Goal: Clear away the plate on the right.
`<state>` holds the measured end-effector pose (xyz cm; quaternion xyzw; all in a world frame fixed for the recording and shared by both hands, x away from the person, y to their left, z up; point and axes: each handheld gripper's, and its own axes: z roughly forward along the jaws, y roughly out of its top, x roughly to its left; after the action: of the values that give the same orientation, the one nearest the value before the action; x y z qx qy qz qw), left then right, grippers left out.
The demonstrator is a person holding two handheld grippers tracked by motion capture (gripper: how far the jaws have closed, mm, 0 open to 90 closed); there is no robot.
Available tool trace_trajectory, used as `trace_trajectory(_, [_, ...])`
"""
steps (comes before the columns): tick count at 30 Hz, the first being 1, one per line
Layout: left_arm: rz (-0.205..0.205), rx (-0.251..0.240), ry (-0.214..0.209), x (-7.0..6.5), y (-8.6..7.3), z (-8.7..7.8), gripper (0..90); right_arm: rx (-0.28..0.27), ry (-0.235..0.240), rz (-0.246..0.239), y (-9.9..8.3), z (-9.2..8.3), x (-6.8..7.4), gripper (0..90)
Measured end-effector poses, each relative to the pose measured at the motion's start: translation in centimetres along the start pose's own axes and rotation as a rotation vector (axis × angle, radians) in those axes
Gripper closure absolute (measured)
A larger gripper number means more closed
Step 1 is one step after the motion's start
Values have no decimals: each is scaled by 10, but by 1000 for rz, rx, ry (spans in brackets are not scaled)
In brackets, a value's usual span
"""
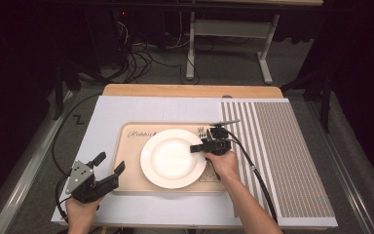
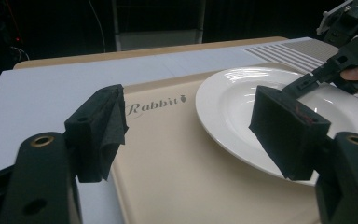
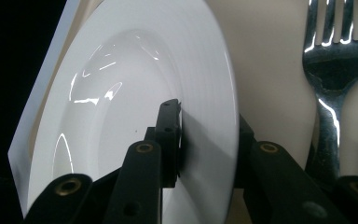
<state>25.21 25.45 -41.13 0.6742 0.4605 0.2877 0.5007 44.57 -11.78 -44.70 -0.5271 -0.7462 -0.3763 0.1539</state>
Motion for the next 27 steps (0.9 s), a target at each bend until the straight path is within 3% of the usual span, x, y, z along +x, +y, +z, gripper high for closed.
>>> trace_trajectory(27, [-4, -1, 1, 0, 0, -1, 274, -79, 58, 37, -1, -19, -15, 688])
